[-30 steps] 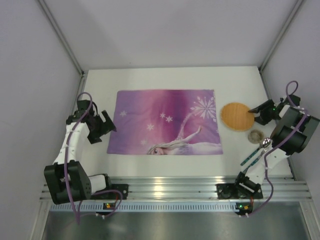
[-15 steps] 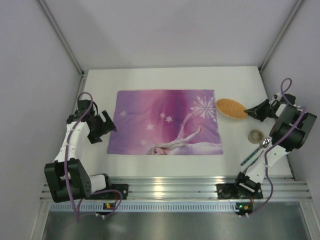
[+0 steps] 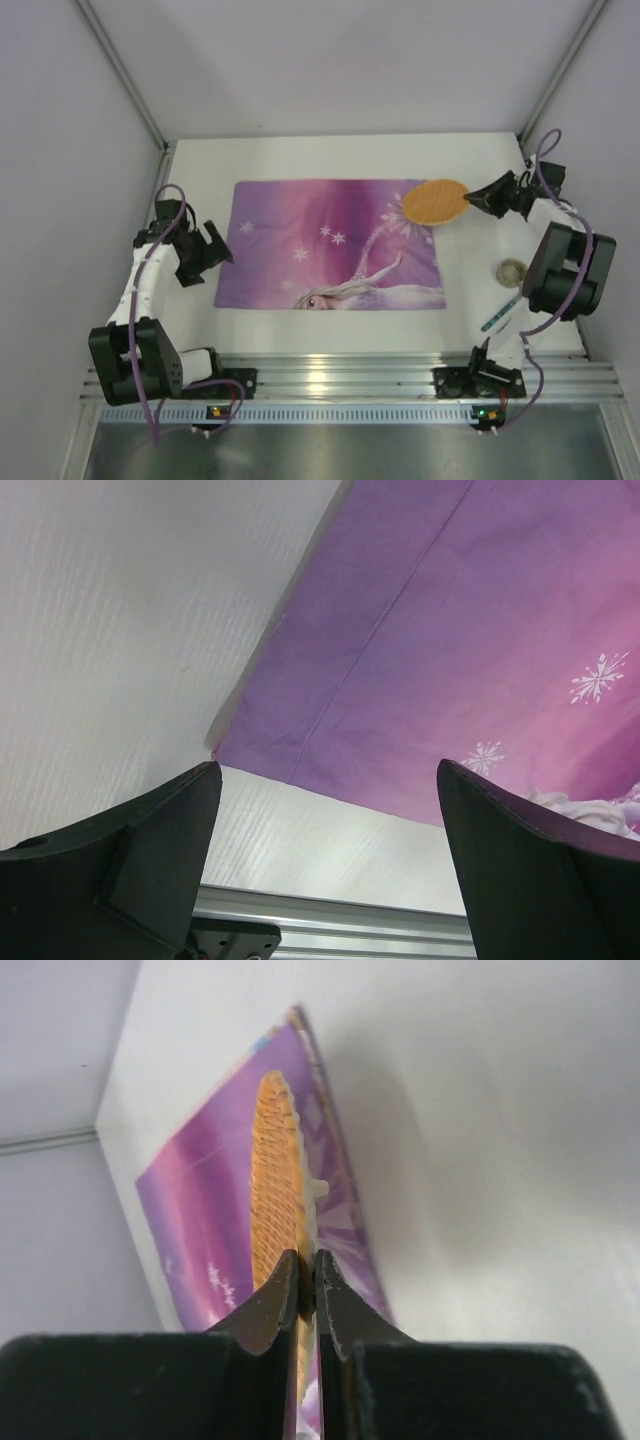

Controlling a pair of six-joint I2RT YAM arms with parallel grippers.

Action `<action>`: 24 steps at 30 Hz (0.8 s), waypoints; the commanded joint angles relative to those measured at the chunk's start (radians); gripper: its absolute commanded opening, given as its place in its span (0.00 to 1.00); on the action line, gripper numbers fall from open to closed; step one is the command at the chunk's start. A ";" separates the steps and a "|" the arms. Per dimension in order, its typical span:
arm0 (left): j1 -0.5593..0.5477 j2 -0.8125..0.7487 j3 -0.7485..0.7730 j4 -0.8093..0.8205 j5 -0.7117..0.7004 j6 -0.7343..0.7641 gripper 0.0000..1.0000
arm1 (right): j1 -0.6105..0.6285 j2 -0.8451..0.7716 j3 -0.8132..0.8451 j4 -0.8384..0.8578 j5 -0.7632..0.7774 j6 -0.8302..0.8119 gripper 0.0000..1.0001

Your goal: Set the dinner table for one person

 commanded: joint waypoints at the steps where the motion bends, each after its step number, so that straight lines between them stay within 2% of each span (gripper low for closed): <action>1: -0.007 -0.035 -0.003 0.030 0.000 0.008 0.94 | 0.054 -0.122 -0.013 0.190 -0.061 0.187 0.00; 3: -0.013 -0.043 -0.003 0.033 0.002 0.006 0.94 | 0.097 -0.136 -0.009 0.236 -0.075 0.245 0.00; 5: -0.019 -0.048 -0.006 0.036 -0.001 0.003 0.94 | 0.198 -0.151 0.009 0.233 -0.069 0.253 0.00; 8: -0.024 -0.061 -0.006 0.037 -0.003 0.002 0.94 | 0.415 -0.159 0.014 0.235 -0.016 0.273 0.00; 12: -0.032 -0.069 -0.006 0.033 -0.006 0.003 0.94 | 0.567 -0.114 0.005 0.311 0.043 0.346 0.00; 15: -0.033 -0.077 -0.006 0.034 -0.009 0.002 0.94 | 0.699 -0.022 0.016 0.365 0.069 0.394 0.00; 24: -0.036 -0.101 -0.009 0.040 -0.014 -0.001 0.94 | 0.766 0.099 0.011 0.370 0.141 0.413 0.00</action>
